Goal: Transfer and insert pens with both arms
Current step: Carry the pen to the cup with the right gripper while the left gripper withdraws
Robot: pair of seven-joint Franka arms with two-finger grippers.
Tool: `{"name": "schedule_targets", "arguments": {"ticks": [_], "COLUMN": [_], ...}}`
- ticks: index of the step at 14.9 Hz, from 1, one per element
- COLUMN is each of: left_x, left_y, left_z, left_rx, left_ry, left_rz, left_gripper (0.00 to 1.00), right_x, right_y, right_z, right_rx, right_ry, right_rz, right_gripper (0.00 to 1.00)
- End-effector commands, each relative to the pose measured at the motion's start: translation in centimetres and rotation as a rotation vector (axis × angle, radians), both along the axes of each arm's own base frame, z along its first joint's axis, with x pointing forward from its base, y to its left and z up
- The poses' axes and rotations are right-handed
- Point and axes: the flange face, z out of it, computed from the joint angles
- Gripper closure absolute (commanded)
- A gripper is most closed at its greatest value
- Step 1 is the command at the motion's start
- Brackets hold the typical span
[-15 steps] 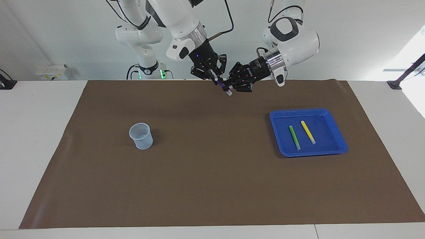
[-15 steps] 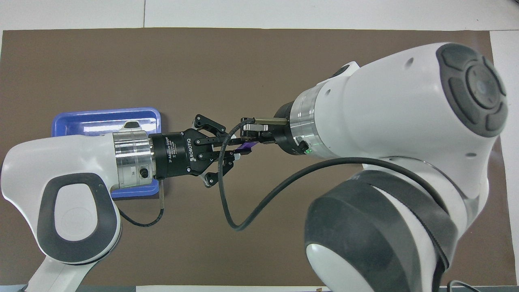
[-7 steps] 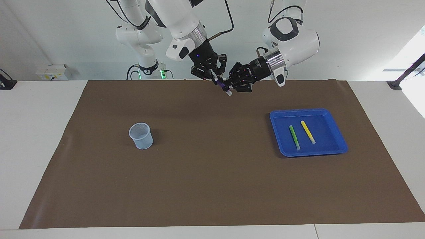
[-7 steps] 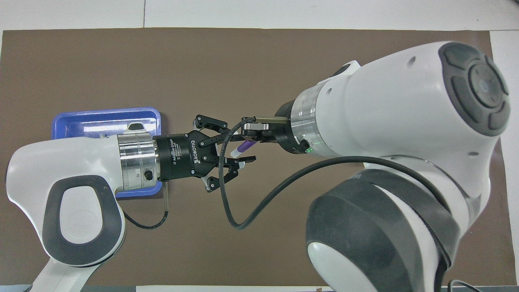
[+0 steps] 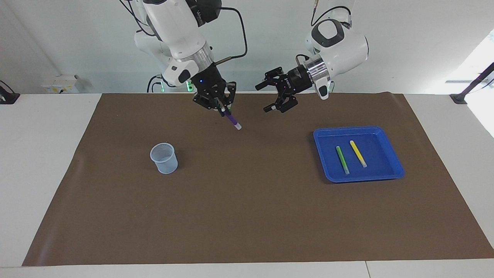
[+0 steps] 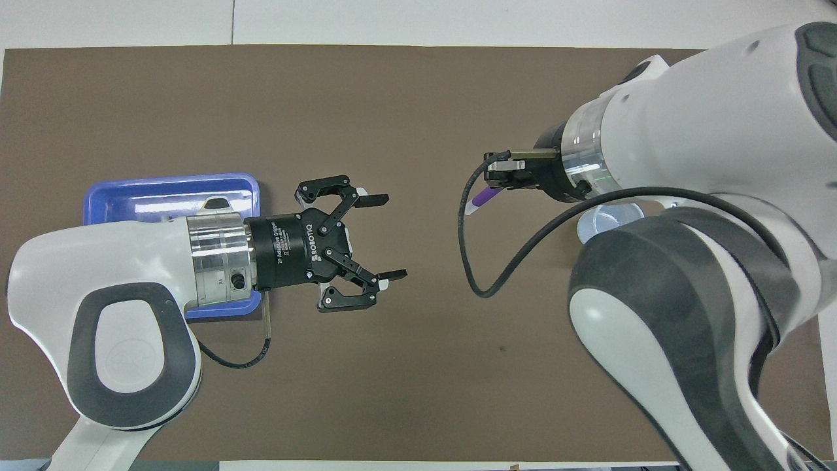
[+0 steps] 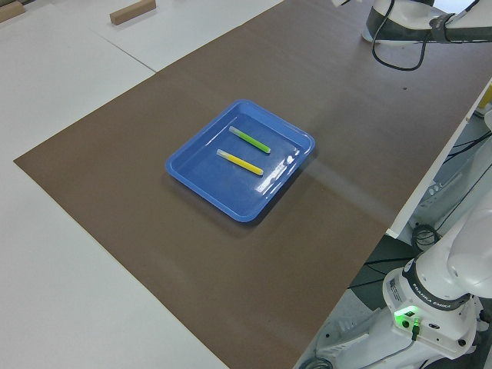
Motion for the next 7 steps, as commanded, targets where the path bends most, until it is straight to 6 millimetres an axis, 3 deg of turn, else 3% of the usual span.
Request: {"name": "schedule_targets", "arguments": {"ticks": [1, 3, 6, 7], "left_x": [0.1, 0.4, 0.2, 0.0], "left_y": [2.0, 2.5, 2.6, 2.6], "left_z": [0.0, -0.1, 0.4, 0.4], "left_rx": [0.035, 0.128, 0.418, 0.489], "left_ry": [-0.008, -0.051, -0.182, -0.197], "left_rz": [0.028, -0.016, -0.203, -0.268], "left_gripper": [0.00, 0.00, 0.00, 0.00], "right_x": [-1.1, -1.3, -1.3, -1.4], "right_y": [-4.6, -8.7, -13.9, -15.0], "right_z": [-2.1, -3.9, -5.9, -6.5], "right_rx": [-0.117, -0.190, -0.242, -0.257], "right_ry": [-0.021, -0.027, -0.056, -0.064], "right_rz": [0.073, 0.099, 0.151, 0.172], "right_gripper": [1.00, 1.00, 1.00, 1.00]}}
